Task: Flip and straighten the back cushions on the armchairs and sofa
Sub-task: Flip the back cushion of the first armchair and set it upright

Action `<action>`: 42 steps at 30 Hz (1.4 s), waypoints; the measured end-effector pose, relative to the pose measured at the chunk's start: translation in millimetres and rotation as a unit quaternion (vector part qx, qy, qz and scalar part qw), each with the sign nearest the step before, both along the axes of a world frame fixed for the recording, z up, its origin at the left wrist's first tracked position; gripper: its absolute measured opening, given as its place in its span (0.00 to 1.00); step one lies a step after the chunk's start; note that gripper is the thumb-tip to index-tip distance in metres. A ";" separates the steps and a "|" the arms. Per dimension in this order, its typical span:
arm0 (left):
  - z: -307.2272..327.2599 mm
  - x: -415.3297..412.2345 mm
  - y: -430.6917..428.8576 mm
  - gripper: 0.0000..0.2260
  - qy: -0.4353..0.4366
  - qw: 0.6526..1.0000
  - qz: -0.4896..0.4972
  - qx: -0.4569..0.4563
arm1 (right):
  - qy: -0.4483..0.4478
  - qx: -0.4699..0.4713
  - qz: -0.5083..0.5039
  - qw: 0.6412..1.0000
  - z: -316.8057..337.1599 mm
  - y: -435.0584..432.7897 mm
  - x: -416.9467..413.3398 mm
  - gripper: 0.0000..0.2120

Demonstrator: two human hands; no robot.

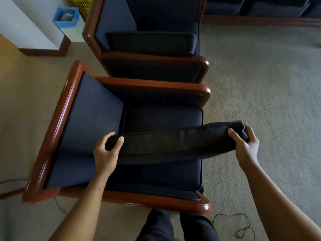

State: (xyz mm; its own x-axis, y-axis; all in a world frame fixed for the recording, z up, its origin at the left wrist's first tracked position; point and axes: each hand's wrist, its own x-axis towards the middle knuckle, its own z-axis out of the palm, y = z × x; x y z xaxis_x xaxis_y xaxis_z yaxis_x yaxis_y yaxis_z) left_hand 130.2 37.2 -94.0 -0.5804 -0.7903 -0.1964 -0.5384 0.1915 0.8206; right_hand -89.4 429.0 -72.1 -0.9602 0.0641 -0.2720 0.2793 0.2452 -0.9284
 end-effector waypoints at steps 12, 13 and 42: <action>7.0 -10.1 24.5 0.04 0.170 0.909 0.222 0.309 | 0.005 -0.009 0.065 0.998 -10.7 6.6 -42.7 0.05; 10.5 -11.6 30.9 0.04 0.178 0.907 0.234 0.301 | 0.012 -0.015 0.057 0.998 -14.1 7.2 -46.3 0.05; 135.4 28.0 166.9 0.04 0.357 0.692 0.609 0.149 | 0.135 -0.117 0.344 0.922 115.1 -163.8 -168.4 0.08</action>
